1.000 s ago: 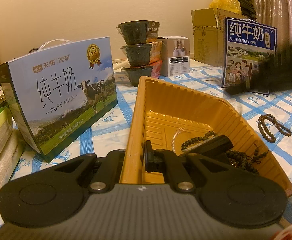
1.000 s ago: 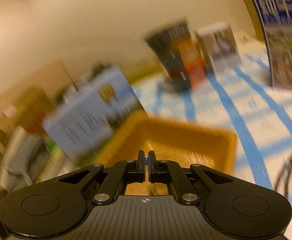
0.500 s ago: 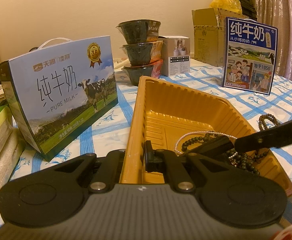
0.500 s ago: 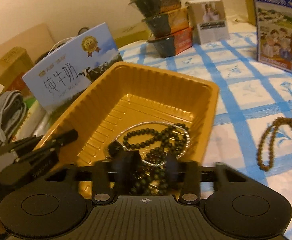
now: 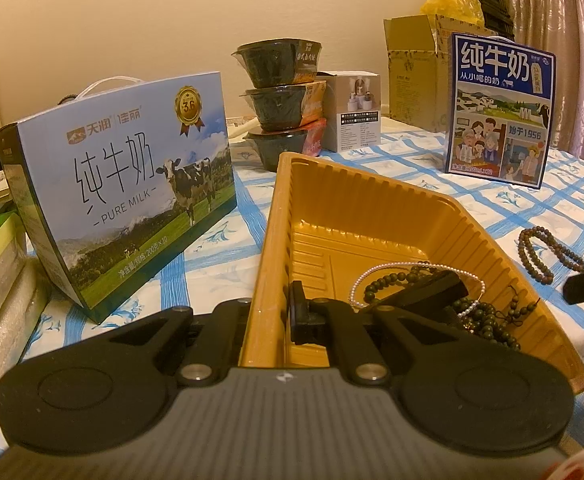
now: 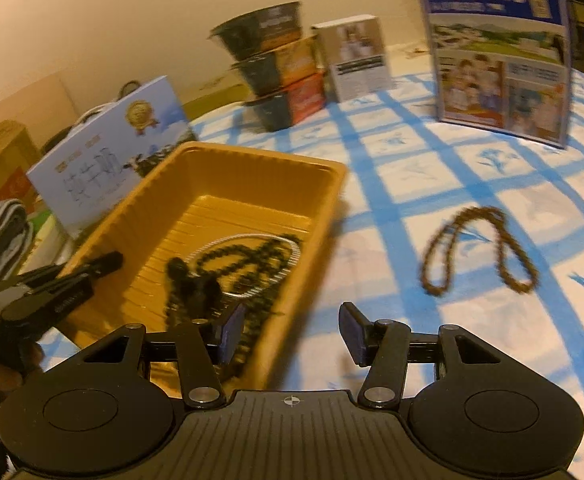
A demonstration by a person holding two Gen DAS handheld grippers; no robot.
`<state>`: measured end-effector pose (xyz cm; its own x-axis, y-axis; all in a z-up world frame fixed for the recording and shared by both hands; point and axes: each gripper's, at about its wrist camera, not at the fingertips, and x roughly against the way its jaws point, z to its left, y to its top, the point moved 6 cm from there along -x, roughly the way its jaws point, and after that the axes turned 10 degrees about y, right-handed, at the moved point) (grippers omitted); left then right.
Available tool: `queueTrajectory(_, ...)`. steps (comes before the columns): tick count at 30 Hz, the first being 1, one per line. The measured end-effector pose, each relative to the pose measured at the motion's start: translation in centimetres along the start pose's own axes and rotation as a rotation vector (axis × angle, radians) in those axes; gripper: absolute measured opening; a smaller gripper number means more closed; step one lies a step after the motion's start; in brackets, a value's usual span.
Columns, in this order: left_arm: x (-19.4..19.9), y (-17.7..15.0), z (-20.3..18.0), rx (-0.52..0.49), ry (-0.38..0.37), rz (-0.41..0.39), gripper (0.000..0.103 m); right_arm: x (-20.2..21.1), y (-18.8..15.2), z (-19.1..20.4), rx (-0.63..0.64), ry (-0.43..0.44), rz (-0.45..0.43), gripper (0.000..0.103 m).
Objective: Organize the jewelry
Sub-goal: 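Move the right tool to the brown bead bracelet and close on it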
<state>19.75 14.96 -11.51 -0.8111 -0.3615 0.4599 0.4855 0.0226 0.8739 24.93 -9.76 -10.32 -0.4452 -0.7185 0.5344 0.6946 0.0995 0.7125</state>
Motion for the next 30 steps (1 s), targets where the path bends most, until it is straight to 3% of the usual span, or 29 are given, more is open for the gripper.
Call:
queueTrajectory(17,-0.1,0.0,0.0,-0.011,0.005,0.000,0.006,3.9,-1.4,-8.2,-0.028,-0.239,-0.002,0.053)
queueTrajectory(30,-0.1,0.0,-0.1,-0.012,0.004,0.000,0.006,3.9,-0.9,-10.7,0.009,-0.303,0.003,0.053)
